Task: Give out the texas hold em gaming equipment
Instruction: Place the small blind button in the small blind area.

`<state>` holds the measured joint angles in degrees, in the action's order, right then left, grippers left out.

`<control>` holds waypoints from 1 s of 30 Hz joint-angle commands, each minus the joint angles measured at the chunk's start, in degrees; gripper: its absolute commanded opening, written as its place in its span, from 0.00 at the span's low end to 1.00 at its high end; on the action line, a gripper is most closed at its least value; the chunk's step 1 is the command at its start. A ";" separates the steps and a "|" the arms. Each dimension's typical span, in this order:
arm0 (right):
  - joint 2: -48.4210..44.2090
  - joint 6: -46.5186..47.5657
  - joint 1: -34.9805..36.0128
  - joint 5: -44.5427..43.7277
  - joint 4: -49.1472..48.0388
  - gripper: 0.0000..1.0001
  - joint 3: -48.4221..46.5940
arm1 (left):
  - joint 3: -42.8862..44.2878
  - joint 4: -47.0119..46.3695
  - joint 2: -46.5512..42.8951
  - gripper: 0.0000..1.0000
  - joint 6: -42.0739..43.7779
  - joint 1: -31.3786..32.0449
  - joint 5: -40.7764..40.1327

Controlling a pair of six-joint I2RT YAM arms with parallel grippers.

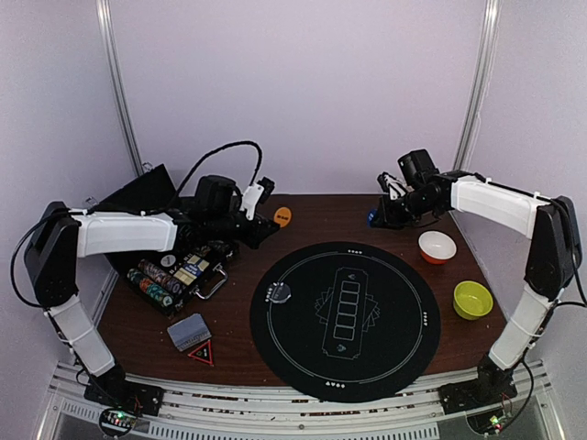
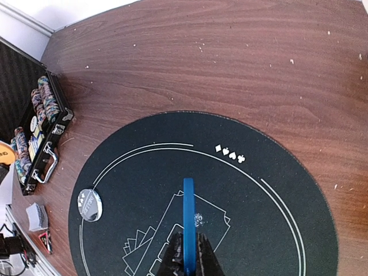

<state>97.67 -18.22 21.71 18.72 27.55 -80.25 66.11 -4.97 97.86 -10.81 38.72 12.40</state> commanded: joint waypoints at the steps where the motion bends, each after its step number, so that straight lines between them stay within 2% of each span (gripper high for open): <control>1: -2.60 -6.12 0.08 0.21 -2.83 0.00 2.94 | 4.35 -4.73 2.63 0.00 3.76 -0.34 3.68; 4: -2.80 -11.15 0.08 -0.02 -6.93 0.00 5.72 | 4.63 -7.81 3.51 0.00 1.42 -1.81 6.97; 8: -0.19 -20.43 0.24 8.63 -18.95 0.00 11.81 | 2.33 -11.00 3.09 0.00 -1.71 -4.55 8.28; 11: 5.24 -22.69 0.64 10.37 -21.30 0.00 8.34 | 1.05 -10.50 1.87 0.00 -0.95 -5.81 7.49; 17: 19.24 -18.51 0.02 11.16 -10.05 0.00 -5.73 | -0.41 -8.67 0.07 0.00 1.48 -6.13 5.96; 25: 27.09 -11.51 -1.93 11.51 2.20 0.00 -11.68 | -0.03 -7.92 0.22 0.00 2.50 -6.14 5.57; 30: 30.45 -9.12 -3.87 12.22 6.27 0.00 -14.51 | -0.32 -7.23 -0.29 0.00 3.01 -6.19 5.22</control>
<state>125.84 -30.74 19.49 31.42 26.92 -92.58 65.89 -11.92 99.70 -9.26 32.45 18.13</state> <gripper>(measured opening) 0.045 0.008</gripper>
